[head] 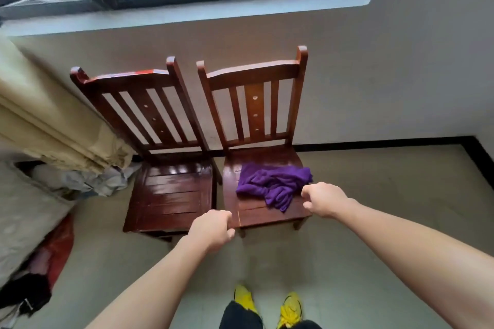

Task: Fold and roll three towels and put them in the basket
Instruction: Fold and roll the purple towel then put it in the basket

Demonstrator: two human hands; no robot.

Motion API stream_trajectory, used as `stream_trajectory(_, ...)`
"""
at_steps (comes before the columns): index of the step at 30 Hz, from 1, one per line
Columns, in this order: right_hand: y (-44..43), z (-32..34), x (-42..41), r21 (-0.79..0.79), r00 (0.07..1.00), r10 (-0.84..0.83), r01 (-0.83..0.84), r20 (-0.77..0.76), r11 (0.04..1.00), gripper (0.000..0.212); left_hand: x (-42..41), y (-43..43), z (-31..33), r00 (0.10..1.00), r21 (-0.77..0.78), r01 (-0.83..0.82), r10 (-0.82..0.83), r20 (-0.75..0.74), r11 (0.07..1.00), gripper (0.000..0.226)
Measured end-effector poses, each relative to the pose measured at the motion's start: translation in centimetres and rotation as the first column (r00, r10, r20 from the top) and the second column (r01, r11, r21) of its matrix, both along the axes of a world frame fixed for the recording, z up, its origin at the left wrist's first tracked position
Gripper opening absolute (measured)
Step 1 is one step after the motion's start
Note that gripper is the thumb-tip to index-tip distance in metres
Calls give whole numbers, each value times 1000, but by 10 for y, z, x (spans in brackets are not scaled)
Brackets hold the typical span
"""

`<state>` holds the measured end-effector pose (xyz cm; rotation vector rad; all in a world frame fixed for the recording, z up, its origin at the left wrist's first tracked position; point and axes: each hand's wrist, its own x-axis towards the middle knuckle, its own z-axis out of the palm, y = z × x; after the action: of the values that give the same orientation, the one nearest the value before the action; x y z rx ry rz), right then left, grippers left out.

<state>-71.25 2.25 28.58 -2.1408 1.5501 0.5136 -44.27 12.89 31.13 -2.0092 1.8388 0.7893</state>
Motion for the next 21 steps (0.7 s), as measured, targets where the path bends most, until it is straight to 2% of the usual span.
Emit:
stream_trajectory(5, -58, -34, 30, 40, 998, -37, 35, 42, 999, 38, 23, -68, -40, 999, 109, 52, -51, -15, 993, 33)
stream_trajectory(13, -123, -112, 54, 160, 978, -209, 204, 17, 966, 36, 51, -178, -117, 991, 209, 124, -112, -71, 970, 31)
stream_trajectory(17, -145, -134, 52, 194, 964, -266, 257, 16, 947, 35, 45, -205, -142, 991, 275, 112, -88, -101, 955, 30)
stream_trajectory(21, -178, -173, 37, 158, 933, -359, 350, 26, 923, 34, 29, -235, -185, 991, 293, 45, -4, -136, 955, 25)
